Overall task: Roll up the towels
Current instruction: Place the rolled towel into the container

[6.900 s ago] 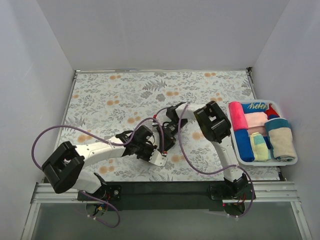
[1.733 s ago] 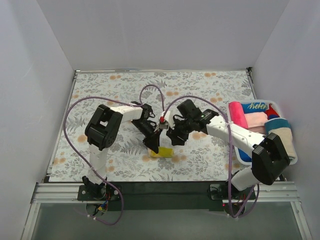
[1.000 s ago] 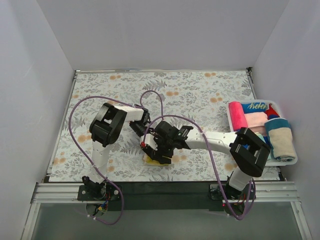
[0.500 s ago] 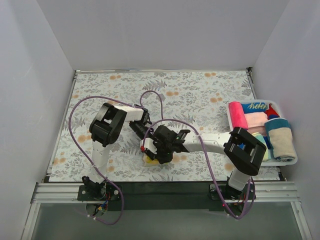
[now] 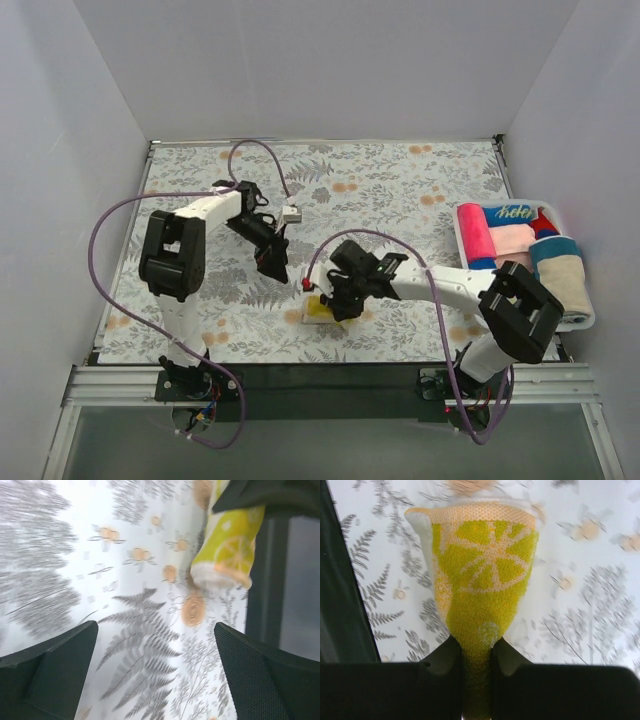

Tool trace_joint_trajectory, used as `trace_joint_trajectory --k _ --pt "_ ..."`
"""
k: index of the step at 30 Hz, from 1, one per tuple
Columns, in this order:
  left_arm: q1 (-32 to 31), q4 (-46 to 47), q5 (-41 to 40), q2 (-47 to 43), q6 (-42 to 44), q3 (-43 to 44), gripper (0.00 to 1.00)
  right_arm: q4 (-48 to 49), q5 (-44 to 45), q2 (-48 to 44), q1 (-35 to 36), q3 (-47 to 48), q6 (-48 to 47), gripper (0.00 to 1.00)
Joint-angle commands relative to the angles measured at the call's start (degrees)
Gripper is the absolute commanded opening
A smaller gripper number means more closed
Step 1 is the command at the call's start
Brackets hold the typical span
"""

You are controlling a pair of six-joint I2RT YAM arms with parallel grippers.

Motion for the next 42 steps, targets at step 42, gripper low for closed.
trace_joint_trajectory --k 42 --pt "1.1 -3.5 -9.5 0.1 -11.6 34.0 0.98 -45.7 12.9 -22.8 -84.7 17.4 -15.2 0.01"
